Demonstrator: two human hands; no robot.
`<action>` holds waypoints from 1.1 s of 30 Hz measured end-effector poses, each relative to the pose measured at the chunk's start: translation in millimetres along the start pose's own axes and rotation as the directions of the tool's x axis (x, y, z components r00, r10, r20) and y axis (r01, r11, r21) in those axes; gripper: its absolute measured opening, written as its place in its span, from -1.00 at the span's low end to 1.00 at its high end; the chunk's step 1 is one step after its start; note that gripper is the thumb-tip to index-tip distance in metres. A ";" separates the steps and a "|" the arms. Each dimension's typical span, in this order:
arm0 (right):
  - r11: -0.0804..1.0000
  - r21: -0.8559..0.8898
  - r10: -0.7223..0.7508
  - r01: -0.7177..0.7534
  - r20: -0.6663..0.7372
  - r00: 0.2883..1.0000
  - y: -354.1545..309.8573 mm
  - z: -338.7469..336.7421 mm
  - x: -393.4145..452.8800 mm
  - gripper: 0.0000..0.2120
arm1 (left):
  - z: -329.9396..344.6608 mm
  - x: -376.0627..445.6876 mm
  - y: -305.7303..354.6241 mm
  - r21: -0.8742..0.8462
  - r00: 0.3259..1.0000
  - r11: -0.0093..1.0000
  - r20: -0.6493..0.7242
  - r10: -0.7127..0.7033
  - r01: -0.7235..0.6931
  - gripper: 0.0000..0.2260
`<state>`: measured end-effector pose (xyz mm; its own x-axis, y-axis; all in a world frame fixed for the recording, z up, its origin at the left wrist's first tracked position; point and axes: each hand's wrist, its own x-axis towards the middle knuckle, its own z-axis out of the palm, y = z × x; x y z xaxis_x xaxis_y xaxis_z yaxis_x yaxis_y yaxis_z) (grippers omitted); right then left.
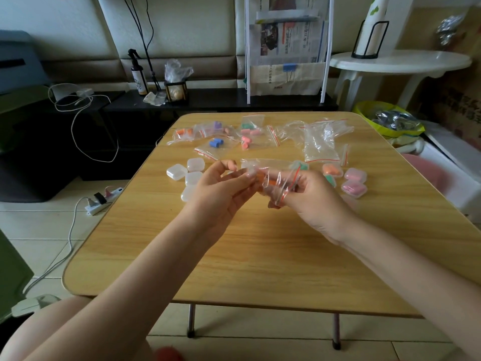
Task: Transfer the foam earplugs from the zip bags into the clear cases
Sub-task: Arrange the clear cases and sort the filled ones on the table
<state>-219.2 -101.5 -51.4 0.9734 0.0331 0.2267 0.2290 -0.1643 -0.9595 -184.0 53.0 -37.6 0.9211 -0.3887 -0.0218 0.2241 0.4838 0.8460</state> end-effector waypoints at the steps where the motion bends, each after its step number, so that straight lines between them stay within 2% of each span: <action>1: 1.000 0.006 -0.009 0.009 -0.033 0.999 1.2 1.9 0.5 -0.71 | -0.9 0.8 0.6 -0.015 1.000 1.000 -0.013 0.006 -0.006 -0.76; 5: 0.999 -0.028 -0.049 0.046 -0.149 0.988 3.8 3.4 3.8 -0.77 | -4.8 5.0 0.8 -0.102 0.995 0.995 -0.094 -0.027 0.017 -0.75; 7: 0.997 -0.040 -0.073 0.068 -0.162 0.984 3.1 3.5 3.2 -0.77 | -5.7 6.4 -0.8 -0.110 0.992 0.994 -0.119 -0.033 0.020 -0.75; 11: 0.996 -0.037 -0.088 0.085 -0.111 0.990 2.5 2.7 0.8 -0.73 | -4.6 5.3 -2.1 -0.040 0.995 0.999 -0.097 -0.004 0.000 -0.74; 16: 0.993 -0.095 -0.073 0.072 -0.001 0.997 -0.4 2.4 -1.2 -0.68 | -3.5 3.5 -5.8 0.032 0.998 0.998 -0.005 -0.062 0.063 -0.87; 20: 0.988 -0.142 -0.058 0.056 -0.007 0.998 2.2 2.0 -1.0 -0.62 | -1.1 3.3 -5.1 0.123 1.000 0.992 -0.017 -0.021 0.023 -0.80; 25: 0.995 -0.088 -0.058 0.053 -0.059 0.997 3.7 2.1 -0.5 -0.75 | 1.5 -0.6 -4.2 0.209 0.999 0.977 0.018 0.036 -0.039 -0.78; 30: 0.997 -0.038 -0.077 0.074 -0.097 0.992 3.5 0.1 -0.3 -0.75 | 0.7 -0.1 -3.4 0.206 0.998 0.978 -0.056 0.034 -0.022 -0.86; 33: 0.994 -0.044 -0.102 0.097 -0.117 0.988 3.0 1.2 -1.1 -0.75 | 0.1 2.2 -3.0 0.092 0.995 0.995 -0.098 -0.030 0.039 -0.84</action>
<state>-219.6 -100.9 -54.7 0.9377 -0.0662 0.3412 0.3220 -0.2037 -0.9245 -182.7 50.6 -40.1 0.9408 -0.3243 -0.0991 0.2296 0.3940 0.8899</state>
